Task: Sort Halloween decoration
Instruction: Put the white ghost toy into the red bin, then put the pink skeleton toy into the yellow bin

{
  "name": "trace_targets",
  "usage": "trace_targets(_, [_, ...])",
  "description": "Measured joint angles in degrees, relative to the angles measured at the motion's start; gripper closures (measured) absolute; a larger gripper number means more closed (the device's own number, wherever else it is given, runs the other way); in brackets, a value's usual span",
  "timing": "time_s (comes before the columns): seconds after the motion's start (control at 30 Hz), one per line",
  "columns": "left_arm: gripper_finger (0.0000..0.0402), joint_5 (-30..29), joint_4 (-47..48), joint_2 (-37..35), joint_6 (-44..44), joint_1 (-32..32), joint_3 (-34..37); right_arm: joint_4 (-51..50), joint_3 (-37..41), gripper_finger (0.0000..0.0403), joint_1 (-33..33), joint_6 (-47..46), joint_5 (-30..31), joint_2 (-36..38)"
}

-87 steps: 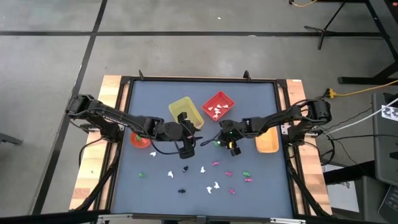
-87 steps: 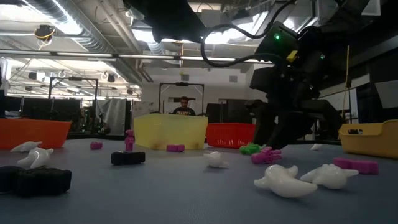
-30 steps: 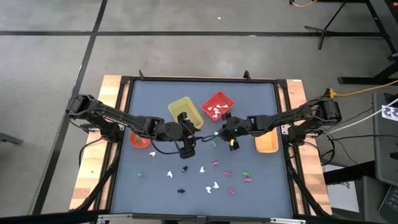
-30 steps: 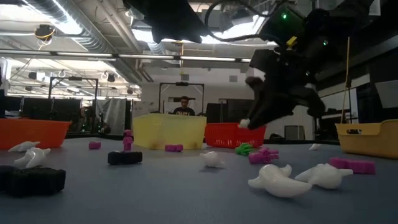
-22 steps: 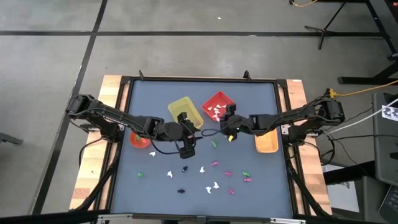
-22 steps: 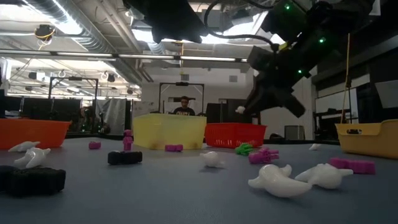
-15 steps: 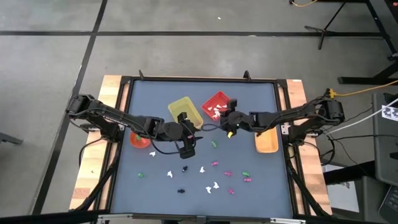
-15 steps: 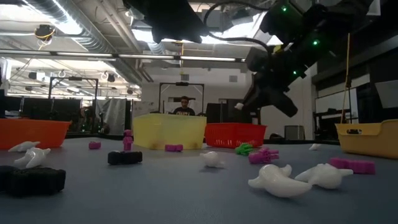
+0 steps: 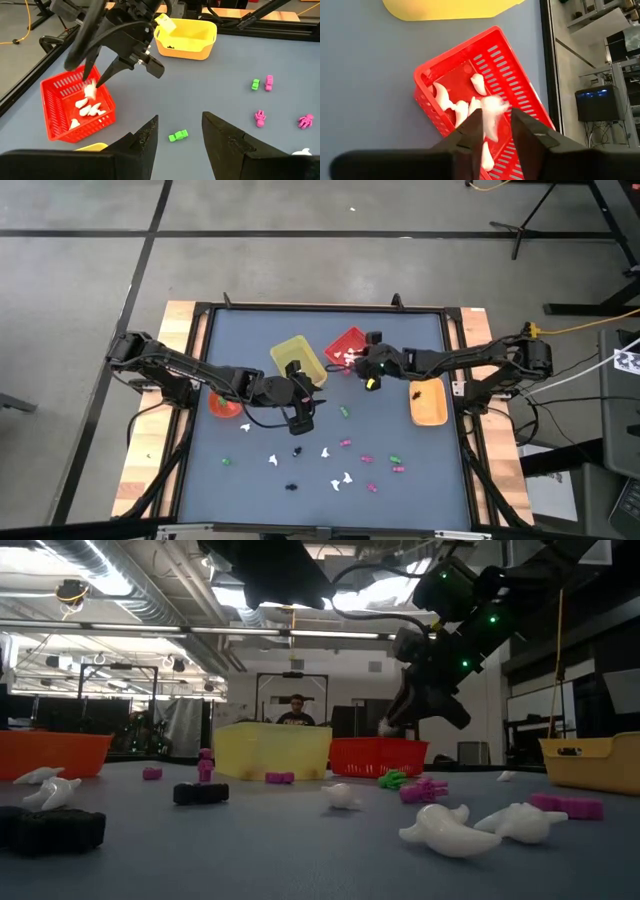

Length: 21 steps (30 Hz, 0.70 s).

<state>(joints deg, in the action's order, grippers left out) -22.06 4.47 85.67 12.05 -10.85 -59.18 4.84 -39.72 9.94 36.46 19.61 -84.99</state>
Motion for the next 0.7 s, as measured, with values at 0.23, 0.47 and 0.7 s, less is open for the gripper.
trace_targets(0.23, [0.0265, 0.02, 0.00, 0.08, -0.02, 0.00, 0.00, 0.01, -0.02, 0.0228, 0.23, -0.02, 0.24, 0.00])
trace_targets(0.47, [0.0265, 0.04, -0.01, 0.33, -0.02, 0.00, -0.02, -0.02, -0.02, 0.0203, 0.22, -0.08, 0.23, 0.00])
trace_targets(0.7, [0.0265, 0.05, 0.15, 0.33, -0.01, 0.00, -0.02, -0.14, -0.02, 0.0203, 0.21, -0.10, 0.23, 0.00])
